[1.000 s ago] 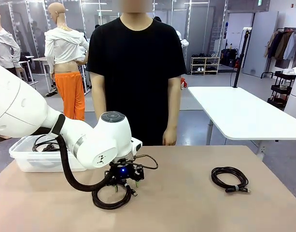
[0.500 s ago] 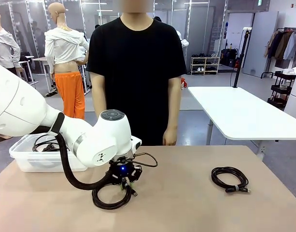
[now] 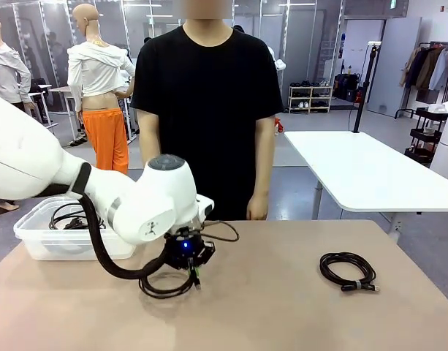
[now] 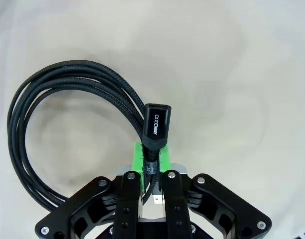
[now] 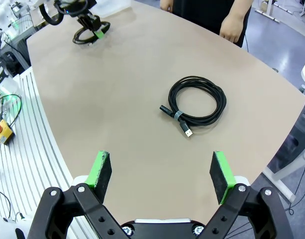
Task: Organize and store the cables.
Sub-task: Place the USB Extension Cable into the Organizing box.
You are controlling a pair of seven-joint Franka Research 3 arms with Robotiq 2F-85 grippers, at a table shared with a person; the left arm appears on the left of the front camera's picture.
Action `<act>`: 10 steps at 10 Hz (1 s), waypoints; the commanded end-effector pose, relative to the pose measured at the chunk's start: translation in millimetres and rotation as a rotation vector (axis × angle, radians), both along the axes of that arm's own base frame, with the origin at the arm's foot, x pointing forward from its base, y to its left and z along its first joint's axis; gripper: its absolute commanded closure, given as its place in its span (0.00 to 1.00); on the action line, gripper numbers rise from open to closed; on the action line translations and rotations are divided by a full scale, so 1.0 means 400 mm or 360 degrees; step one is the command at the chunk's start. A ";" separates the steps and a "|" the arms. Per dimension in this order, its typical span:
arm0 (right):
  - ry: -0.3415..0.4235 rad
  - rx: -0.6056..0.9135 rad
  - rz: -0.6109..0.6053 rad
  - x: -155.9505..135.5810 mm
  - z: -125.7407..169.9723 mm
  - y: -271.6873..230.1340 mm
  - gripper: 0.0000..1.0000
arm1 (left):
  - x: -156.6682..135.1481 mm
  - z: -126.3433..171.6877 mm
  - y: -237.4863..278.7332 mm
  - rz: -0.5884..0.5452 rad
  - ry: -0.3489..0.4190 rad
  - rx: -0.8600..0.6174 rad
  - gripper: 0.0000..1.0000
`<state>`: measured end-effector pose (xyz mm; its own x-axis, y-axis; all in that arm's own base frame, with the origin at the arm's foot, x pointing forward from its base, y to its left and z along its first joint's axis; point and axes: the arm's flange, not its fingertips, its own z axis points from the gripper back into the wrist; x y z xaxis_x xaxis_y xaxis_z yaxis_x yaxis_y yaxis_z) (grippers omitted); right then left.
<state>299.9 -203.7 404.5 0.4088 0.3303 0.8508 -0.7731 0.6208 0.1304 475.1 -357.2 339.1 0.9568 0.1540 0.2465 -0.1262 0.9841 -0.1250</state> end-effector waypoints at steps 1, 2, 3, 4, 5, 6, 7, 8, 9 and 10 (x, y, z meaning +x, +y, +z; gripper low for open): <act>-0.0040 0.0005 0.0011 0.005 -0.004 -0.004 0.00 | -0.051 0.182 0.056 -0.0169 -0.0057 -0.0025 0.92; -0.0040 0.0005 0.0011 0.005 -0.004 -0.004 0.00 | -0.081 0.265 0.074 -0.0203 -0.0113 -0.0011 0.92; -0.0040 0.0005 0.0011 0.005 -0.004 -0.004 0.00 | -0.105 0.322 0.083 -0.0294 -0.0128 -0.0036 0.92; -0.0040 0.0005 0.0011 0.005 -0.004 -0.004 0.00 | -0.117 0.355 0.088 -0.0382 -0.0152 0.0017 0.92; -0.0040 0.0005 0.0011 0.005 -0.004 -0.004 0.00 | -0.131 0.378 0.090 -0.0393 -0.0202 0.0082 0.92; -0.0040 0.0005 0.0011 0.005 -0.004 -0.004 0.00 | -0.147 0.393 0.072 -0.0486 -0.0239 0.0074 0.92; -0.0040 0.0005 0.0011 0.005 -0.004 -0.004 0.00 | -0.129 0.393 0.067 -0.0351 -0.0202 0.0025 0.92; -0.0040 0.0005 0.0011 0.005 -0.004 -0.004 0.00 | -0.129 0.393 0.067 -0.0351 -0.0202 0.0025 0.92; -0.0040 0.0005 0.0011 0.005 -0.004 -0.004 0.00 | -0.129 0.393 0.067 -0.0351 -0.0202 0.0025 0.92; -0.0040 0.0005 0.0011 0.005 -0.004 -0.004 0.00 | -0.129 0.393 0.067 -0.0351 -0.0202 0.0025 0.92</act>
<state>299.7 -203.9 404.3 0.4079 0.3274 0.8523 -0.7735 0.6199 0.1320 424.0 -326.9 495.2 0.9263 -0.0857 0.3669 0.1263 0.9881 -0.0879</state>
